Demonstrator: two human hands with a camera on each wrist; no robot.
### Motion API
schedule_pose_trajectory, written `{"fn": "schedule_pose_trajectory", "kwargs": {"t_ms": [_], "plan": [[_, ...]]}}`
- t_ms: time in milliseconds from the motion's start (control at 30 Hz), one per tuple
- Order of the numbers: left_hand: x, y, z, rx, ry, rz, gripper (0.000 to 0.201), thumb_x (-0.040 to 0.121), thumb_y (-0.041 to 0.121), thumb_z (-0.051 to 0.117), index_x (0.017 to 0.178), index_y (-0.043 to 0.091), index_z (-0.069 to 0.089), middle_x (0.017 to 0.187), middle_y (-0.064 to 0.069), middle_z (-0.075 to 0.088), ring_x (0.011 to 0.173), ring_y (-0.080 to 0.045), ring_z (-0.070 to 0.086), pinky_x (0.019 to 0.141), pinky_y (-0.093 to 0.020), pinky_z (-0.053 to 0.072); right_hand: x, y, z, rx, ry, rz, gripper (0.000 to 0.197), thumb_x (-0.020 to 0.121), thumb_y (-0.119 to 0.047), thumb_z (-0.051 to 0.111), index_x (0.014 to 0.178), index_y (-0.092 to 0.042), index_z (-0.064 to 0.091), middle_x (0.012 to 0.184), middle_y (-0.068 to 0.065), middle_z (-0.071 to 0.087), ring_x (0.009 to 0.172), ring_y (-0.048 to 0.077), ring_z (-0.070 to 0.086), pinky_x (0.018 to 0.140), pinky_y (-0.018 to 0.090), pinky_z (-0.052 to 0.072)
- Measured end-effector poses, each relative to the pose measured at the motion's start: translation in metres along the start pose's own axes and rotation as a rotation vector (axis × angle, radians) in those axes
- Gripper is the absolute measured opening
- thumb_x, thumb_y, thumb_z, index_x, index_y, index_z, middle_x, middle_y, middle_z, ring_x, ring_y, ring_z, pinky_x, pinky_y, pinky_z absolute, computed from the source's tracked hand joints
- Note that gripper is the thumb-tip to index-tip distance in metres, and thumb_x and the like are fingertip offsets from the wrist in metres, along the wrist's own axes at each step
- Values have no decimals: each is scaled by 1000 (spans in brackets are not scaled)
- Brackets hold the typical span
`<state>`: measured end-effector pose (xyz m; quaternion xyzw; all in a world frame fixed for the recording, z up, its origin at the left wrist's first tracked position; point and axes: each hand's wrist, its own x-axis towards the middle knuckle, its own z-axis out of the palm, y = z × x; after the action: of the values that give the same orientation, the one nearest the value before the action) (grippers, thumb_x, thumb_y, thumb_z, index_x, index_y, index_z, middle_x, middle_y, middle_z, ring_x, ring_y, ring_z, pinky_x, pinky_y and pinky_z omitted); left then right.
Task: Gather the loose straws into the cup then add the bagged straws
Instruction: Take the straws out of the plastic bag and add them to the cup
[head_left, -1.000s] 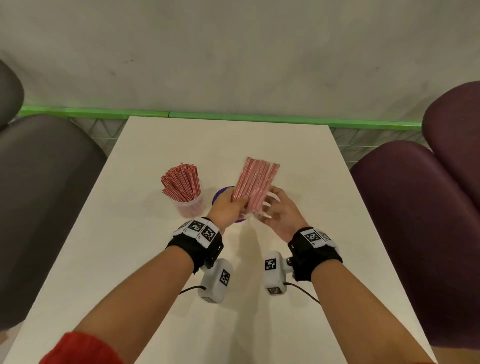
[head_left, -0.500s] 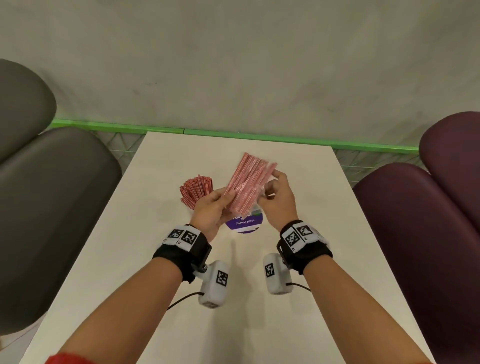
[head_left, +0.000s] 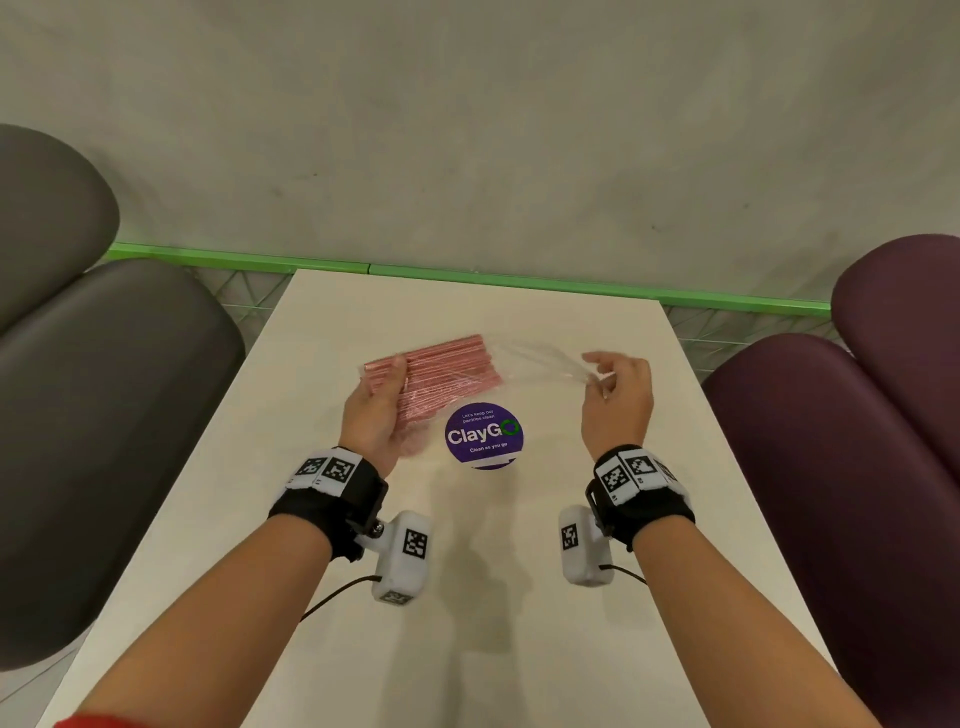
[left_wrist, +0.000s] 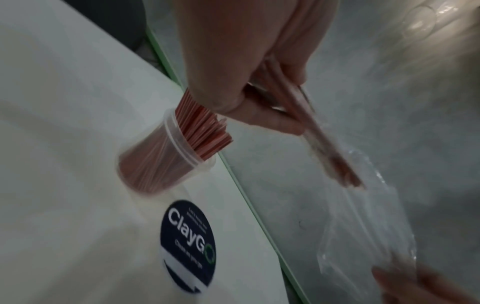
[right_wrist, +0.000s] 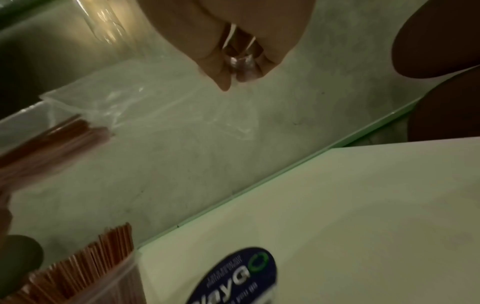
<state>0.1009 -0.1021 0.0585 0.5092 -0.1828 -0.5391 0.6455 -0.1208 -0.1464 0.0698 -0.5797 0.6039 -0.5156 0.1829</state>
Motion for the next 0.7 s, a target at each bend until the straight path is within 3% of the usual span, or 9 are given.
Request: {"fn": "schedule_pose_trajectory", "kwargs": {"t_ms": [67,133,233,300,400,500,567,633,700], "plan": [[3,6,-4,55,-8,26,30,91,37,54,112,16,58,93,-5,69,80,-20,67,68,-36,58,-7,13,-1,-53,-3,47,27,86,9,49,91,-8,70,101,-2,45,78,9,51,75,22,42],[3,13,-6,131,-36,73,26,91,37,53,106,17,60,91,-4,69,76,-15,68,61,-31,59,-10,21,0,2,-45,200,34,83,10,44,88,-10,70,108,3,50,92,17,53,76,23,42],[2,21,-9,263,-67,192,25,92,31,54,107,11,57,80,-4,65,52,-3,63,41,-15,47,-12,16,-3,497,-86,684,30,82,4,39,95,-14,60,105,9,51,92,27,51,74,32,49],[1,26,-10,307,-75,233,19,93,26,53,105,10,54,73,-2,59,42,0,56,35,-12,39,-13,7,-5,813,-90,1029,22,88,-18,44,107,-9,51,106,12,45,90,35,52,79,42,52],[1,31,-16,355,-100,255,10,94,23,52,97,14,53,67,1,56,37,0,50,33,-13,33,-12,9,0,789,-293,1306,52,87,-40,52,124,-5,43,121,20,44,88,38,56,78,43,54],[2,35,-23,375,-120,260,8,93,22,53,86,22,56,58,7,56,38,-4,45,32,-15,29,-19,10,6,609,-466,1312,58,85,-40,58,129,-6,41,130,18,47,98,38,59,59,38,58],[1,37,-25,367,-132,250,12,93,21,51,83,21,56,59,4,52,37,-5,42,30,-16,27,-25,8,6,561,-569,1239,44,88,-32,58,123,-7,47,120,19,50,75,32,62,45,25,54],[1,40,-28,365,-132,238,13,94,21,50,82,19,56,61,0,47,35,-5,39,29,-17,26,-29,5,6,557,-626,1165,26,89,-18,60,110,-4,55,104,16,56,54,17,56,40,16,47],[2,42,-32,375,-123,249,16,94,24,49,81,19,56,62,-1,45,36,-5,38,30,-17,26,-29,9,6,612,-562,1081,9,87,-7,62,95,-6,59,88,7,57,52,9,42,42,14,41]]}}
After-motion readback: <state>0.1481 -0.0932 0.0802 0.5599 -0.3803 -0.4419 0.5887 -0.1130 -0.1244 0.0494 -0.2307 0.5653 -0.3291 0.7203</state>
